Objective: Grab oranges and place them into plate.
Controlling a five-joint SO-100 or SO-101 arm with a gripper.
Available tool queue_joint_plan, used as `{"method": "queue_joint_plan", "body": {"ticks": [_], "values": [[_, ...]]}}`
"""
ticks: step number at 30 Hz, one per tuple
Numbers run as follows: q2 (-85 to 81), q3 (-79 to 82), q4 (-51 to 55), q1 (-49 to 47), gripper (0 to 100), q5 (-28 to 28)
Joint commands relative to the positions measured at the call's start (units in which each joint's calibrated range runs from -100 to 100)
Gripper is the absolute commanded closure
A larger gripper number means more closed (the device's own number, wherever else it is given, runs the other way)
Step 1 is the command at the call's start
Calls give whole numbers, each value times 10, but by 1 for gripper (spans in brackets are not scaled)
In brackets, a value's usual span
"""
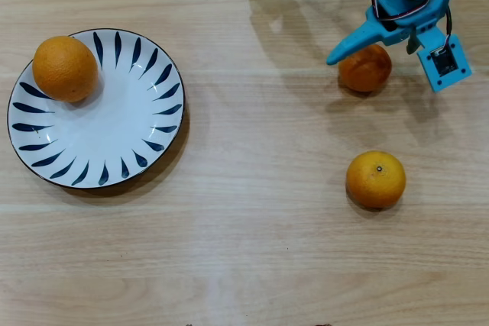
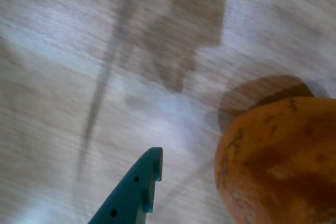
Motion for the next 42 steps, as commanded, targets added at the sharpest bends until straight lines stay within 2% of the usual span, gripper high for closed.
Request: {"method": "queue_joint_plan", "body": {"ticks": [1, 11, 14, 21, 28, 37, 42], "values": [[7, -21, -8, 6, 31, -2], [15, -3, -3, 18, 32, -2], [11, 17, -5, 28, 38, -2], [8, 28, -1, 37, 58, -2], [9, 28, -4, 35, 70, -2], [4, 21, 1, 39, 70, 1], [-72, 29, 17, 67, 70, 16]]}}
